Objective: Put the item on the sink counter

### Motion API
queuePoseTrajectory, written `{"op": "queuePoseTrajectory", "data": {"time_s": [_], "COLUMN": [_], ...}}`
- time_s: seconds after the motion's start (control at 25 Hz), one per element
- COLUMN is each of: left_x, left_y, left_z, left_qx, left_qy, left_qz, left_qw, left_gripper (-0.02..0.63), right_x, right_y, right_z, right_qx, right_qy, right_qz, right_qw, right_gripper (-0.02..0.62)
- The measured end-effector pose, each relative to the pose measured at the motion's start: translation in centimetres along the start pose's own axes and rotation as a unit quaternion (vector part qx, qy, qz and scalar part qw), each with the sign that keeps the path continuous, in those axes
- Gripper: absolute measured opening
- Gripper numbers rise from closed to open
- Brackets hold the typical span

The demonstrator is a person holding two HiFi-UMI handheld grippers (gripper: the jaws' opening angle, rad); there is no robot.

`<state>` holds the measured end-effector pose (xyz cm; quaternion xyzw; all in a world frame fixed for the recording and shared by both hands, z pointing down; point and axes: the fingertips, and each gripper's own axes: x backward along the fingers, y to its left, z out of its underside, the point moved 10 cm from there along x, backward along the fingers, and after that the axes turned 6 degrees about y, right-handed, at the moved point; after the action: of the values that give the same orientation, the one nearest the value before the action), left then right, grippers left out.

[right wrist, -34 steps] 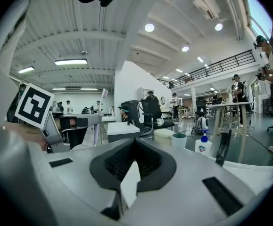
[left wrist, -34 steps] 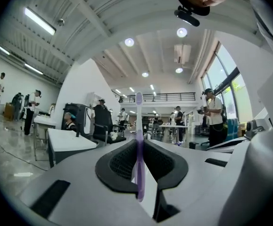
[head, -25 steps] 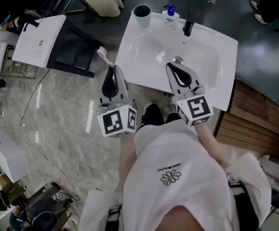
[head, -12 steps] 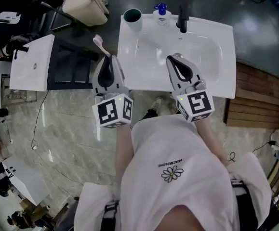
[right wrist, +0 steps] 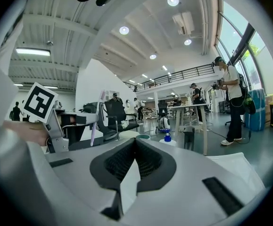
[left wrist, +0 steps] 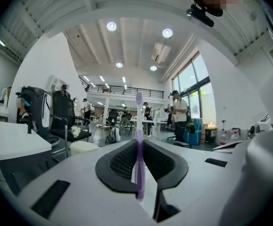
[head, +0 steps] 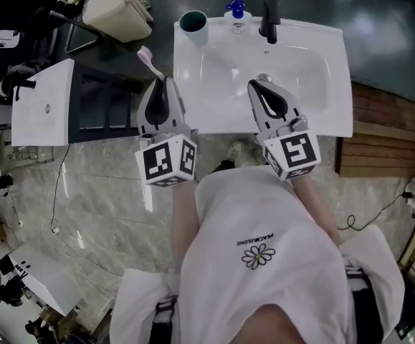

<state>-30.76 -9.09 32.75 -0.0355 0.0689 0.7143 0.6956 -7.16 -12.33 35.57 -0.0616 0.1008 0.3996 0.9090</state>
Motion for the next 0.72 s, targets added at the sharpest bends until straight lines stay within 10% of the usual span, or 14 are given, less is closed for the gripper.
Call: {"op": "queuePoseTrajectory", "data": {"time_s": [0.72], "left_x": [-5.3], "left_y": [3.4], "left_z": [6.0], "left_qx": [0.012], "left_qy": [0.152], "left_qz": [0.015], "left_qw": [0.9881], "left_gripper": [0.054], "right_x": [1.0], "right_y": [0.6], "right_z": [0.4], "right_qx": [0.018], "right_qy": [0.020], "right_qz": [0.010], "right_qw": [1.000], "right_gripper": [0.011]}}
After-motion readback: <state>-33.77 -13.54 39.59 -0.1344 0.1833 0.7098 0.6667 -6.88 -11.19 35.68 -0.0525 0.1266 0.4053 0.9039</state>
